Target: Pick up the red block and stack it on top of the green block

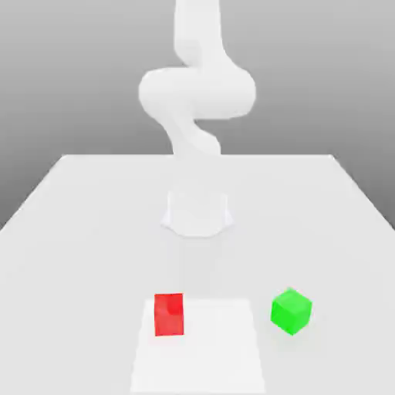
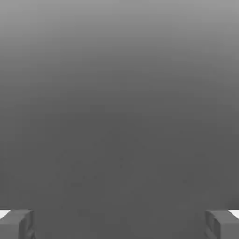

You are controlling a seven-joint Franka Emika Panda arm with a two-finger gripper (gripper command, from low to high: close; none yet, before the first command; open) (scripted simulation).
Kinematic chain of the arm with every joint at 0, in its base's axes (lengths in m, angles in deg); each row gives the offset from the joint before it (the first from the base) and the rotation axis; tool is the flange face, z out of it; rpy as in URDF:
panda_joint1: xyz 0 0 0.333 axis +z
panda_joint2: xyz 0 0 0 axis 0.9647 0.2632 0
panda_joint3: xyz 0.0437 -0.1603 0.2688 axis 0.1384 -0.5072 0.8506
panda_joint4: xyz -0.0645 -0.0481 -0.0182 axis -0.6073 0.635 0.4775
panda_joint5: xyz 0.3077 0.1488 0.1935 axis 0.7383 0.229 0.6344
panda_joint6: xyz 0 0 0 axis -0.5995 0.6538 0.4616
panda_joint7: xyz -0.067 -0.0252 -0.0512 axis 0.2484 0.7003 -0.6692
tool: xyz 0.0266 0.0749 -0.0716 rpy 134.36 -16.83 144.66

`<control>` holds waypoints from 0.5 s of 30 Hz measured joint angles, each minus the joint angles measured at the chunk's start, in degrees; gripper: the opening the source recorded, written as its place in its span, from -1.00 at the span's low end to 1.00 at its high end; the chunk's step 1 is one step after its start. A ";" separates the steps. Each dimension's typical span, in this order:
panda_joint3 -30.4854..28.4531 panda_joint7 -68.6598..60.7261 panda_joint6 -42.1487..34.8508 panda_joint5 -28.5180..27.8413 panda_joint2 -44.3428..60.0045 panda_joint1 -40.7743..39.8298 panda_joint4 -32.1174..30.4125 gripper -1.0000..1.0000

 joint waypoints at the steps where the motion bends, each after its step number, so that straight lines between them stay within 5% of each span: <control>1: -1.00 -1.03 1.34 0.61 2.13 0.48 -1.45 0.00; 15: -7.43 -11.40 20.21 3.50 32.24 3.01 -21.39 0.00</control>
